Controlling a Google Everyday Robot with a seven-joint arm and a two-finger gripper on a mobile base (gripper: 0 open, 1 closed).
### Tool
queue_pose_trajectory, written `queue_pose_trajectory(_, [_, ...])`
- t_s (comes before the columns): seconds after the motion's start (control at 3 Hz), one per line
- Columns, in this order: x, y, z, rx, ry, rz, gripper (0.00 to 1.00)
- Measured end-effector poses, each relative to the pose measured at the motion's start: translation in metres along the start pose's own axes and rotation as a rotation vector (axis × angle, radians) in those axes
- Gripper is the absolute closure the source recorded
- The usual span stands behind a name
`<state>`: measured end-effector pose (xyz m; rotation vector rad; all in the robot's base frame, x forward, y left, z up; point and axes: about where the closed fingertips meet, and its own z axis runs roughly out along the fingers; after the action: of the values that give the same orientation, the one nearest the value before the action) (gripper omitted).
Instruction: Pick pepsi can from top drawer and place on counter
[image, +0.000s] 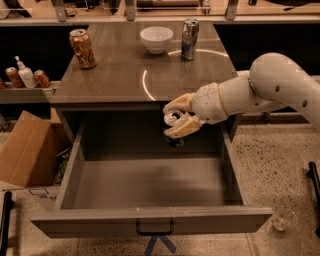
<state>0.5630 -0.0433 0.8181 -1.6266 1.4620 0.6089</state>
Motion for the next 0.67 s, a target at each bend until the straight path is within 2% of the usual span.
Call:
queue_pose_trajectory(0.33, [-0.038, -0.012, -0.034, 0.038, -0.024, -0.057, 1.00])
queue_pose_trajectory(0.67, [-0.072, -0.035, -0.061, 0.069, -0.029, -0.116, 1.00])
